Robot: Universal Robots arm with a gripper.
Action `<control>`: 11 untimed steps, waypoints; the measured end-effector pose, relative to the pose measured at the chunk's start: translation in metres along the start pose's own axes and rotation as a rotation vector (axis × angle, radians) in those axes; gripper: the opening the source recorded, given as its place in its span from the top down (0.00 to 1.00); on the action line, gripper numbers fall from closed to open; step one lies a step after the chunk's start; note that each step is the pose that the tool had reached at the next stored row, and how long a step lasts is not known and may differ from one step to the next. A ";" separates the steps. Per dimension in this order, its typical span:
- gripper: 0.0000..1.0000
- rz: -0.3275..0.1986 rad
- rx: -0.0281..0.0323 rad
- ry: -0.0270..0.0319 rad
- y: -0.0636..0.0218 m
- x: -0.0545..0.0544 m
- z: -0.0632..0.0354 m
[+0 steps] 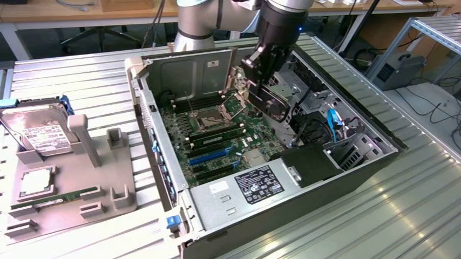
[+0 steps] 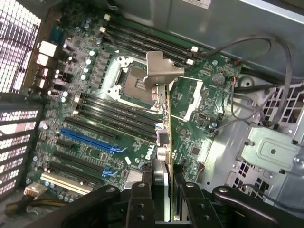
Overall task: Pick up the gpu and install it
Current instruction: 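Insert the gpu into the slot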
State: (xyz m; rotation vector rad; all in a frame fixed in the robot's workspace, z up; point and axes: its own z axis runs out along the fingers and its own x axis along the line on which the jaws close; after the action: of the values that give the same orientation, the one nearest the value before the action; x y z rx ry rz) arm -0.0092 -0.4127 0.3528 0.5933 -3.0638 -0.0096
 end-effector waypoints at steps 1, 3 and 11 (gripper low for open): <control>0.73 -0.019 0.0003 0.0001 0.0000 0.000 0.0000; 0.73 -0.060 0.0012 0.0006 0.0000 0.000 0.0000; 0.73 -0.246 0.0047 0.0024 0.0000 0.000 0.0002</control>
State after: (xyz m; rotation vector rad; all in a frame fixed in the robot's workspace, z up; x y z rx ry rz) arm -0.0092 -0.4127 0.3526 0.9644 -2.9674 -0.0056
